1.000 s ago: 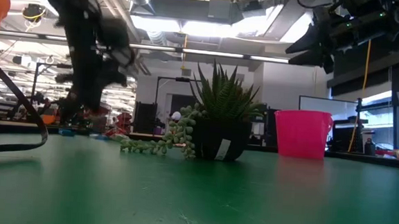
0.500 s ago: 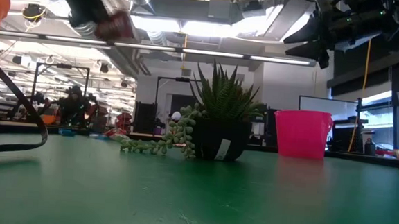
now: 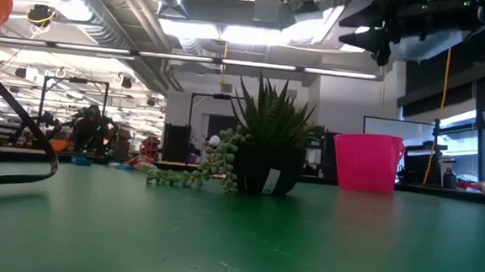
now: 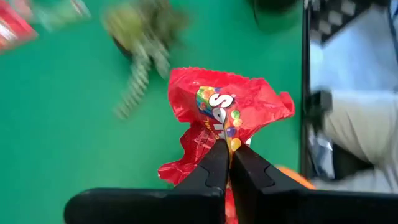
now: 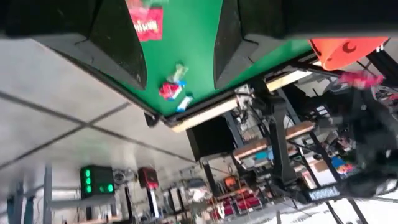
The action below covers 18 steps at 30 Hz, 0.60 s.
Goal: Sort candy
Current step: Put the red candy into the orange bucket
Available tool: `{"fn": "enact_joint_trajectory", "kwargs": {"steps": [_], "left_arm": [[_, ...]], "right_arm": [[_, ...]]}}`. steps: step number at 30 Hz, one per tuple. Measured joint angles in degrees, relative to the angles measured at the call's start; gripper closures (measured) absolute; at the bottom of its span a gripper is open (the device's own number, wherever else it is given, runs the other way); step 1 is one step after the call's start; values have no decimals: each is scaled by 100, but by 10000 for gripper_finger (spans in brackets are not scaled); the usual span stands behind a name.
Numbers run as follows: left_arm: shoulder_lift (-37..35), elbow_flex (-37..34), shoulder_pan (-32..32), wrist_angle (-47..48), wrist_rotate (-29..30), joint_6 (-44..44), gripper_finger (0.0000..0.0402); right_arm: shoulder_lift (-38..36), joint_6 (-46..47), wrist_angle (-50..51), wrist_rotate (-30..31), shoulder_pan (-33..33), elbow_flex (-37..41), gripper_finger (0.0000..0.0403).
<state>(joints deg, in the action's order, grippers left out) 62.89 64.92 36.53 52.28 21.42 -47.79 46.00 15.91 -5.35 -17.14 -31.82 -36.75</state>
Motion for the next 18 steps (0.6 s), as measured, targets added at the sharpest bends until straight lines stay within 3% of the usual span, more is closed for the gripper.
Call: {"fn": "enact_joint_trajectory", "kwargs": {"steps": [8,13,18], "left_arm": [[1267,558,916,1124,-990,-2046,401],[1557,719,1339,1045,-934,-2684,401],[1630,719,1522,862,-892,-2711,387]], "right_arm": [[-2,-117,-374,362,292,0,219],[-2,-85,-488,371,505,0,219],[-2,-78,-511,535,786,0,219]]}}
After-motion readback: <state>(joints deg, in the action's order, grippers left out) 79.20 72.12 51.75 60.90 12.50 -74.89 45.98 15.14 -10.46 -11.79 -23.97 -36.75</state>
